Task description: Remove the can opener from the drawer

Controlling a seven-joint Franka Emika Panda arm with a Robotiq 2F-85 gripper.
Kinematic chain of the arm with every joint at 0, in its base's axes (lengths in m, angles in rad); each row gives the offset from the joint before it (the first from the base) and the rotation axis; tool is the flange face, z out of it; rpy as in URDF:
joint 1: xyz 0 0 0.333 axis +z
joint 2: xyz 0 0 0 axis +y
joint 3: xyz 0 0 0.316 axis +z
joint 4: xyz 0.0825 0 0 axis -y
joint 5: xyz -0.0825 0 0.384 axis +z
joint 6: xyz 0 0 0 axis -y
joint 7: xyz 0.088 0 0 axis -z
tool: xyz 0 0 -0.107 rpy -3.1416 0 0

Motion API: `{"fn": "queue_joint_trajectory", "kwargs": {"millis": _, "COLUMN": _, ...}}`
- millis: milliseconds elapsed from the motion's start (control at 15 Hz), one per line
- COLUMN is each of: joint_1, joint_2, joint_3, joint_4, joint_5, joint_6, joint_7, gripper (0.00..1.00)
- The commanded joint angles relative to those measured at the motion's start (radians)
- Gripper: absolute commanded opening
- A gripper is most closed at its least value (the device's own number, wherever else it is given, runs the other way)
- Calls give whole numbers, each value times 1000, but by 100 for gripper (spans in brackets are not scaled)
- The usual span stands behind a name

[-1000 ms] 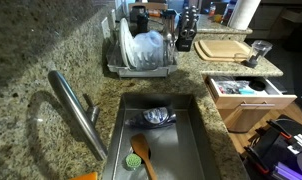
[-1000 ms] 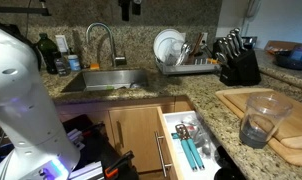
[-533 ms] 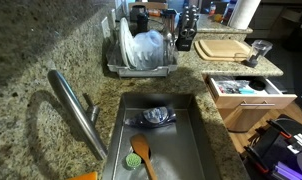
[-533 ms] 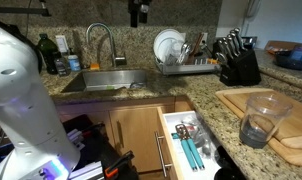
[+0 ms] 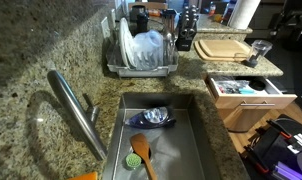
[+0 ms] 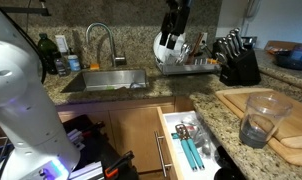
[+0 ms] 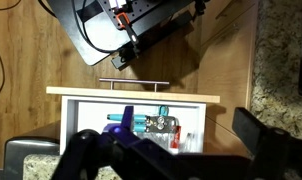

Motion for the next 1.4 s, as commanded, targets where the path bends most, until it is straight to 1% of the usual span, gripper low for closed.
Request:
{"fn": "queue_joint_trajectory", "kwargs": {"millis": 0, "joint_1": -10, "joint_2": -13, "joint_3": 11, "joint_4": -43, "joint_5": -18, "joint_6": 92, "joint_7": -34, "gripper": 100}}
{"fn": "queue_joint_trajectory", "kwargs": {"millis": 67, "joint_1": -12, "joint_2": -5, "joint_3": 14, "joint_4": -82, "joint_5": -65, "joint_6": 201, "joint_7": -50, "gripper": 100}}
{"fn": "queue_joint_trajectory", "kwargs": {"millis": 200, "joint_1": -23, "joint_2": 35, "joint_3": 7, "joint_4": -117, "joint_5": -148, "joint_6": 360, "joint_7": -78, "gripper": 100}}
{"fn": "queue_joint_trajectory", "kwargs": {"millis": 267, "joint_1": -30, "joint_2": 63, "joint_3": 1, "joint_4": -139, "joint_5": -170, "joint_6": 413, "joint_7": -57, "gripper": 100}}
{"fn": "queue_joint_trajectory", "kwargs": {"millis": 333, "joint_1": -36, "joint_2": 81, "joint_3": -2, "joint_4": -150, "joint_5": -198, "joint_6": 440, "joint_7": -41, "gripper": 100}}
{"fn": "queue_joint_trajectory", "kwargs": {"millis": 400, "joint_1": -40, "joint_2": 107, "joint_3": -4, "joint_4": -148, "joint_5": -207, "joint_6": 419, "joint_7": -22, "gripper": 100}}
{"fn": "queue_joint_trajectory", "kwargs": {"millis": 467, "joint_1": -27, "joint_2": 69, "joint_3": 3, "joint_4": -133, "joint_5": -180, "joint_6": 391, "joint_7": -36, "gripper": 100}}
{"fn": "queue_joint_trajectory", "kwargs": {"millis": 600, "joint_1": -34, "joint_2": 107, "joint_3": -2, "joint_4": -141, "joint_5": -192, "joint_6": 398, "joint_7": -30, "gripper": 100}}
{"fn": "queue_joint_trajectory", "kwargs": {"millis": 733, "joint_1": -34, "joint_2": 115, "joint_3": -3, "joint_4": -141, "joint_5": -193, "joint_6": 400, "joint_7": -29, "gripper": 100}}
{"fn": "queue_joint_trajectory", "kwargs": {"millis": 867, "joint_1": -39, "joint_2": 251, "joint_3": 0, "joint_4": -64, "joint_5": -196, "joint_6": 441, "joint_7": 84, "gripper": 100}}
{"fn": "queue_joint_trajectory", "kwargs": {"millis": 1067, "joint_1": -32, "joint_2": 357, "joint_3": -3, "joint_4": -32, "joint_5": -216, "joint_6": 531, "joint_7": 175, "gripper": 100}}
{"fn": "queue_joint_trajectory", "kwargs": {"millis": 1200, "joint_1": -16, "joint_2": 432, "joint_3": -8, "joint_4": -1, "joint_5": -253, "joint_6": 555, "joint_7": 240, "gripper": 100}}
{"fn": "queue_joint_trajectory", "kwargs": {"millis": 1267, "joint_1": -3, "joint_2": 460, "joint_3": -13, "joint_4": 14, "joint_5": -282, "joint_6": 538, "joint_7": 276, "gripper": 100}}
{"fn": "queue_joint_trajectory", "kwargs": {"millis": 1333, "joint_1": -9, "joint_2": 395, "joint_3": -17, "joint_4": -35, "joint_5": -241, "joint_6": 543, "joint_7": 221, "gripper": 100}}
